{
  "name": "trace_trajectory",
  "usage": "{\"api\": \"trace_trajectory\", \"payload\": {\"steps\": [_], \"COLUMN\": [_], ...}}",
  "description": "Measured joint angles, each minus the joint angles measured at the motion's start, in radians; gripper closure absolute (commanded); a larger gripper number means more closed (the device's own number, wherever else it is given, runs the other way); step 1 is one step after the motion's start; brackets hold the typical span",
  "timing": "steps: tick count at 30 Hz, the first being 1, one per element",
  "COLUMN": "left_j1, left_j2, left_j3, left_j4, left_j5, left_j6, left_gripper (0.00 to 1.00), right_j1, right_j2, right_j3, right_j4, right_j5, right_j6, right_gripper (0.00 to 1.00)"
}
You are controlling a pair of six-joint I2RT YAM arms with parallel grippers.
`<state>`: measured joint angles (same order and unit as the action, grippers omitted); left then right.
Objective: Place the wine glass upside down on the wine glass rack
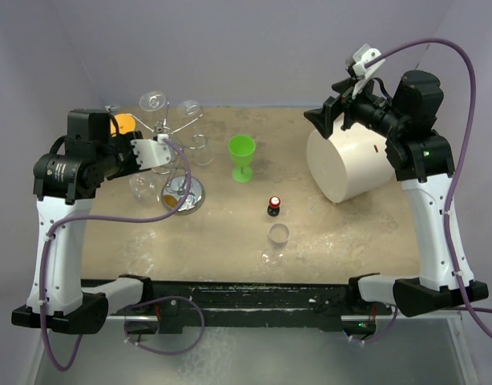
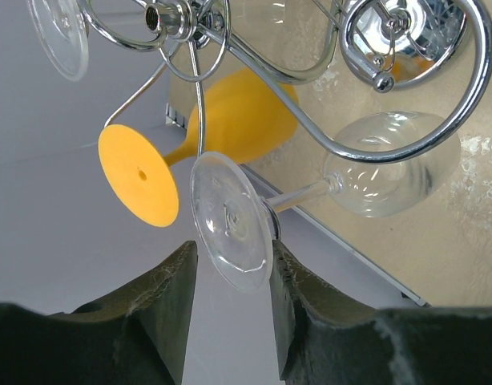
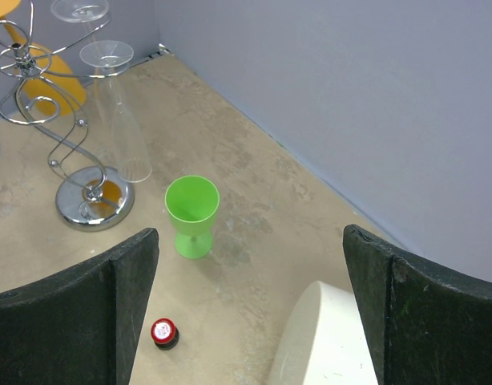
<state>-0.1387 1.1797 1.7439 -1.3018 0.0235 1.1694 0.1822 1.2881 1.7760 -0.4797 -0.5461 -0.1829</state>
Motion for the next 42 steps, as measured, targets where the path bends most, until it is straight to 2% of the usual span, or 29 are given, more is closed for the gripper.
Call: {"api": "trace_trajectory", "payload": {"steps": [27, 42], "left_j1": [0.000, 0.000], "left_j2": [-0.010, -0.019], "left_j3": [0.032, 0.061], "left_j4": [-0.055, -0.076], "left_j5": [0.038, 0.082], "left_j6": [-0.006, -0.010], "left_gripper": [0.39, 0.31], "right_j1": [0.000, 0.000], "right_j2": [0.000, 0.000], "right_j3": [-0.006, -0.017], "right_j4": [0.000, -0.005], "right_j5": [-0.001, -0.065], "right_j6": [-0.004, -0.056], "right_gripper": [0.01, 0.01]}}
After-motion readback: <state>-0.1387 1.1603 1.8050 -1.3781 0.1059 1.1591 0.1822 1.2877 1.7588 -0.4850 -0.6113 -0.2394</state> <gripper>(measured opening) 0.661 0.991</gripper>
